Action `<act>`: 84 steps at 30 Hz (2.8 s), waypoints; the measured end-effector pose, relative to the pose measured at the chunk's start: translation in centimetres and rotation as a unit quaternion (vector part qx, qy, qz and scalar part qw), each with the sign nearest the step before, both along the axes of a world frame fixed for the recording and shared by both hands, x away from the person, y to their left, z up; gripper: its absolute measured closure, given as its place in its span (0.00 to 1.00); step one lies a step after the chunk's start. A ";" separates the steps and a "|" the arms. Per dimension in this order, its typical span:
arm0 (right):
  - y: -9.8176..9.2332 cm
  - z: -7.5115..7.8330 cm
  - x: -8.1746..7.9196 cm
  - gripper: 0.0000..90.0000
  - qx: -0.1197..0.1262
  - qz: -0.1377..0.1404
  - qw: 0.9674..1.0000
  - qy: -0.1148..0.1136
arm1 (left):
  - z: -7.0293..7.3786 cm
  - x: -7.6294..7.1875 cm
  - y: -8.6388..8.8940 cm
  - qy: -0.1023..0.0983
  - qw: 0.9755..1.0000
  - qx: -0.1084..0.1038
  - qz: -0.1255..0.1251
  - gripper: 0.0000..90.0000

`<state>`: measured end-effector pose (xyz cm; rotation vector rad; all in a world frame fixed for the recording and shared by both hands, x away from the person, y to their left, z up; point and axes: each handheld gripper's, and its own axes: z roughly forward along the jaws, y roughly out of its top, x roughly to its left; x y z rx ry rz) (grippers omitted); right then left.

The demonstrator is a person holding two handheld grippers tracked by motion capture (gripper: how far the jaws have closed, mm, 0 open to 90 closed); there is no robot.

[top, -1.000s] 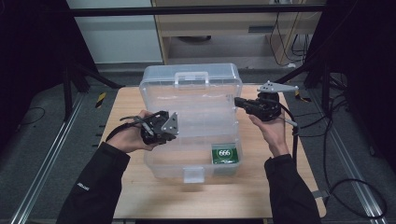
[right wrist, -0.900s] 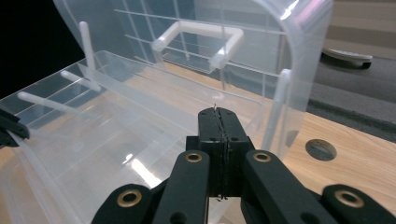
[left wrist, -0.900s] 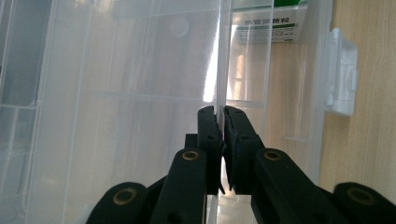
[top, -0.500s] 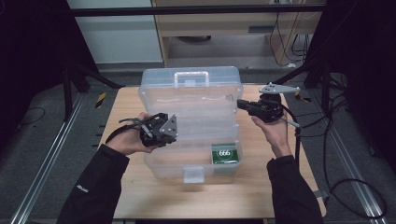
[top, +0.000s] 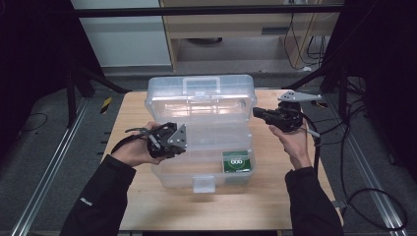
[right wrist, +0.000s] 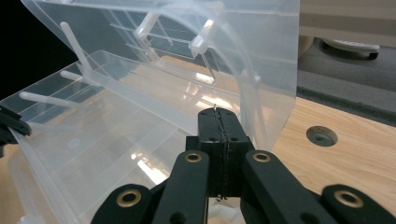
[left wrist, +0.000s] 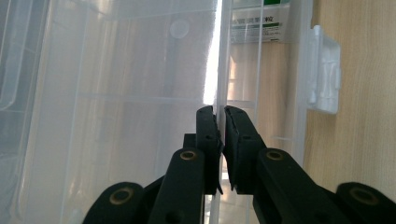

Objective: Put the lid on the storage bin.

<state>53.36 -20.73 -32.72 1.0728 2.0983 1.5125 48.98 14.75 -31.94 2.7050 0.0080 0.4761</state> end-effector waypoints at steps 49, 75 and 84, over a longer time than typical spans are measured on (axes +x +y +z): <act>0.5 -0.3 -2.3 1.00 -0.023 0.033 0.999 0.009 | -2.5 -1.7 0.9 0.055 0.933 -0.346 0.088 0.77; 1.0 -1.9 -4.2 1.00 -0.037 0.022 0.999 0.012 | -4.0 -3.4 6.4 0.021 0.890 -0.416 0.184 0.99; 1.1 -2.8 -4.9 1.00 -0.036 0.022 0.999 0.004 | -4.0 -4.3 7.7 0.001 0.881 -0.424 0.210 0.98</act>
